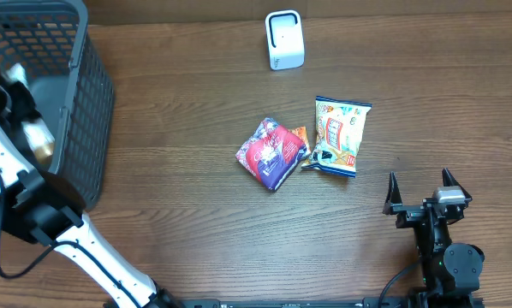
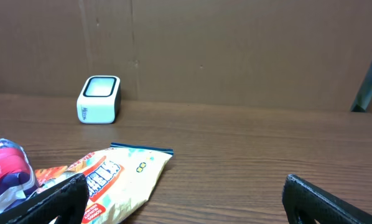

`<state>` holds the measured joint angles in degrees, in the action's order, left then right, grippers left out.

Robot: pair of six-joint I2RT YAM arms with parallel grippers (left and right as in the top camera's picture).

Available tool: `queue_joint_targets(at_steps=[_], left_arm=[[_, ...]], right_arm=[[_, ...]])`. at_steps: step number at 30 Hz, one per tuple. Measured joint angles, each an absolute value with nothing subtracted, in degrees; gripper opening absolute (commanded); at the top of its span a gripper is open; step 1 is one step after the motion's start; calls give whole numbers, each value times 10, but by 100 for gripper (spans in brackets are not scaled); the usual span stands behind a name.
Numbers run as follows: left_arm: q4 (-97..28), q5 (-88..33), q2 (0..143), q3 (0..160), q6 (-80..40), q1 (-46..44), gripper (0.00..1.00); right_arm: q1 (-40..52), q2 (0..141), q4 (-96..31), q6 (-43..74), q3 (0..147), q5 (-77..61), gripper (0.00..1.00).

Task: Scan the item barcode
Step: 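Carry the Pantene tube forward, release it by the pouch, withdraw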

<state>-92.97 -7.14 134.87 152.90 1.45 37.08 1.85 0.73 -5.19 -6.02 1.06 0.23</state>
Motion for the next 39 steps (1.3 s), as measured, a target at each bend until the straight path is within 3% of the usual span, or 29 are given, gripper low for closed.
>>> queue_joint_targets(at_steps=[6, 13, 25, 30, 39], left_arm=[[-965, -167, 1340, 1701, 2, 356, 4], [-971, -277, 1291, 1741, -1, 294, 4], [-970, -222, 1225, 1739, -5, 58, 4], [-970, -199, 1214, 1646, -15, -20, 4], [-921, -87, 1218, 1303, -76, -142, 4]], right_arm=[[18, 7, -52, -60, 11, 3, 100], [19, 7, -51, -60, 11, 2, 100], [19, 7, -52, -60, 11, 2, 100], [19, 7, -52, -60, 11, 3, 100], [19, 7, -52, -60, 11, 3, 100]])
